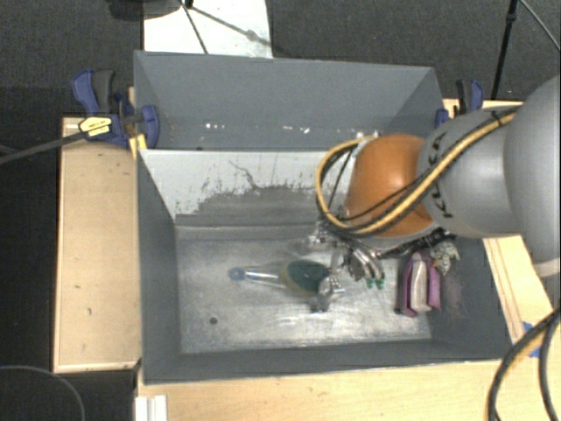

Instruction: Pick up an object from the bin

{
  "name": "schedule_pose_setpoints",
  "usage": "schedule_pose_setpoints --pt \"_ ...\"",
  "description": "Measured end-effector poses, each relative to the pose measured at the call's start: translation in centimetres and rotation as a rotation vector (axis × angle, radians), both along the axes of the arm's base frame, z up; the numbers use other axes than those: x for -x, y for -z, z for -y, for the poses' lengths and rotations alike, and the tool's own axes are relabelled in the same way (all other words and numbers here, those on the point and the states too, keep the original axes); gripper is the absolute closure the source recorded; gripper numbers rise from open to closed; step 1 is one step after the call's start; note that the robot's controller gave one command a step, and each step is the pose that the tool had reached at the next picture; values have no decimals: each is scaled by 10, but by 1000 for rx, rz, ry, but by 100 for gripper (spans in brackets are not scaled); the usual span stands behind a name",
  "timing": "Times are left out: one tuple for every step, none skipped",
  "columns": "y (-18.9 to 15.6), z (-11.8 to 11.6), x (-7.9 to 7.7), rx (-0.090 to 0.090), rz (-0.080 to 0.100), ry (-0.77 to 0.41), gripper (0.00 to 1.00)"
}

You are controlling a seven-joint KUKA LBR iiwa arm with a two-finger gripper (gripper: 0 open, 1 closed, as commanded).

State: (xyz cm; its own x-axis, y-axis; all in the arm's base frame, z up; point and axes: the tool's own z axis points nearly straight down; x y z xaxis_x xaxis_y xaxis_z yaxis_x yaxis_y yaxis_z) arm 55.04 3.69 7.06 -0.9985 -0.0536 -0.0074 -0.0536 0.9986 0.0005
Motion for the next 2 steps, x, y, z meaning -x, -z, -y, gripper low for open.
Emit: schedule_pose_setpoints --pt "-4 -1 -1 -1 6 3 100" --pt "-123 -13 21 0 1 -13 100"
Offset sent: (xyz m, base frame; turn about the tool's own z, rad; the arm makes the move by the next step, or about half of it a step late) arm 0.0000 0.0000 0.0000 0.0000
